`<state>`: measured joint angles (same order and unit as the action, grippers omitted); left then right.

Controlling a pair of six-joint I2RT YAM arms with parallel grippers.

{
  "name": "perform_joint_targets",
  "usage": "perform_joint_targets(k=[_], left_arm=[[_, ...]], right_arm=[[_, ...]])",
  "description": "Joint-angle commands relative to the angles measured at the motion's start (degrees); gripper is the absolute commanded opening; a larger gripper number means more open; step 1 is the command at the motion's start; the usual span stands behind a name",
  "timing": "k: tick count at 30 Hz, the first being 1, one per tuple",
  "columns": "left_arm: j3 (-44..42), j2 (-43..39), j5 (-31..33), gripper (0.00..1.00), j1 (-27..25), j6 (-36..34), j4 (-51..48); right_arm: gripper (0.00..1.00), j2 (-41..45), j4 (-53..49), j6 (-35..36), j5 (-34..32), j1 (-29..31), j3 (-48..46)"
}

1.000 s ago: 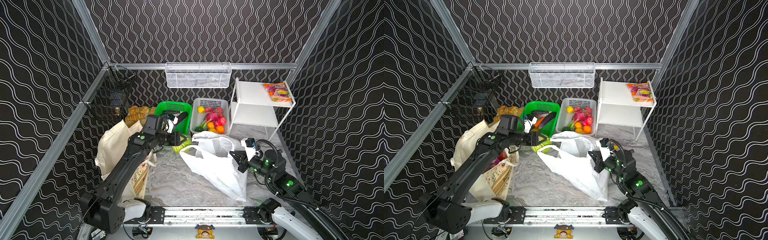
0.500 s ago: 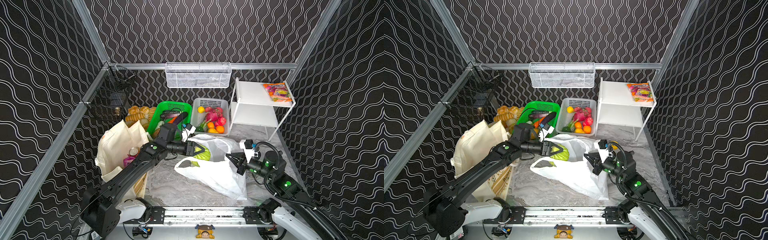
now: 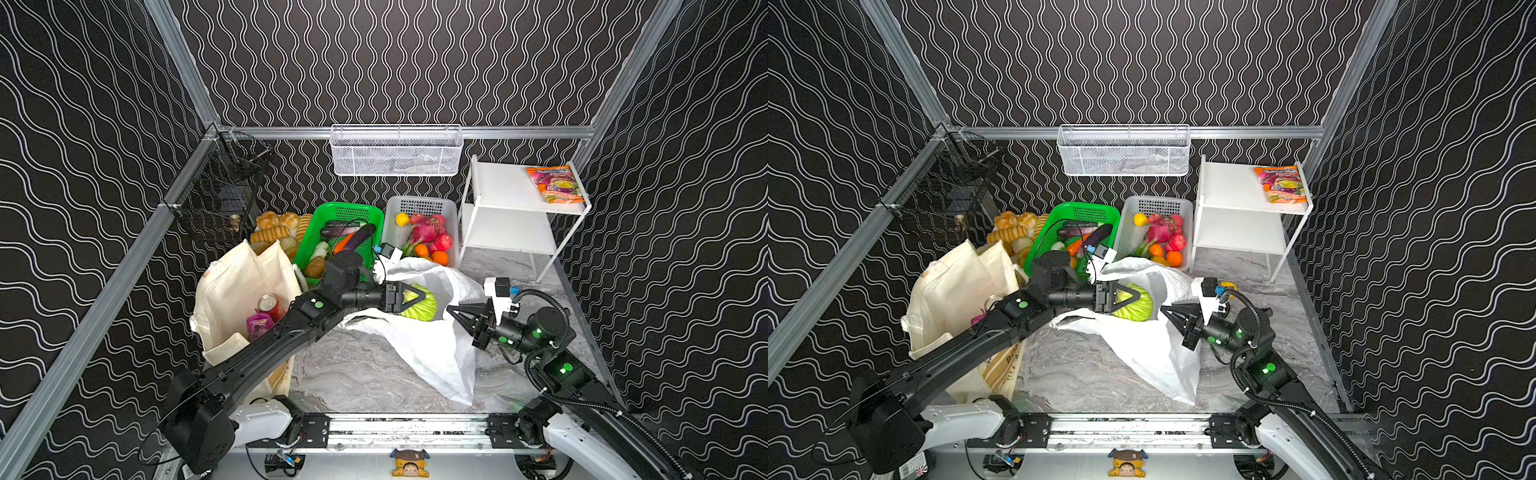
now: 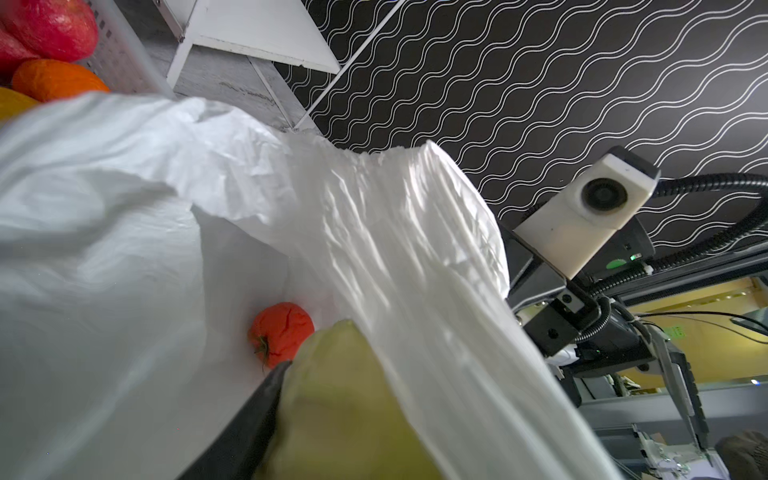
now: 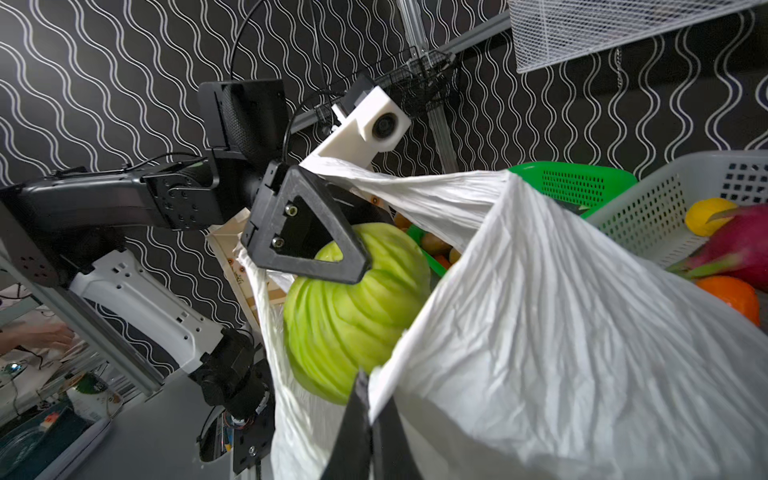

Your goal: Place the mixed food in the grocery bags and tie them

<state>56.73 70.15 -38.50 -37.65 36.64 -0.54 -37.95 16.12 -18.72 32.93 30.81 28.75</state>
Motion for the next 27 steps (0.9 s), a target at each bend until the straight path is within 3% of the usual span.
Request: perform_joint_targets(k=[1,9,18,27], left_arm=[[0.5,-1.4,3.7,0.69,-0.5,-3.3,-0.1],[2.4,-2.5,6.3,0.86,-0.4,-4.4,0.1],[6.0,-4.1,7.1,0.97,-0.5,-9.5,-4.7],[7.5,-5.7,6.6,0.92,-0.8,-12.1,-7.4]], right_arm=[[0.0,-2.4,12.4,-4.7,3.6,0.1,-0.4],[0.0,-4.2,24.6,-11.1,5.5,0.0,-2.9],[0.0,6.0,9.4,-9.2,-5.5,-0.1,-6.7],[0.0,9.4,-3.5,-7.0,-12.6,-0.1,-5.8]])
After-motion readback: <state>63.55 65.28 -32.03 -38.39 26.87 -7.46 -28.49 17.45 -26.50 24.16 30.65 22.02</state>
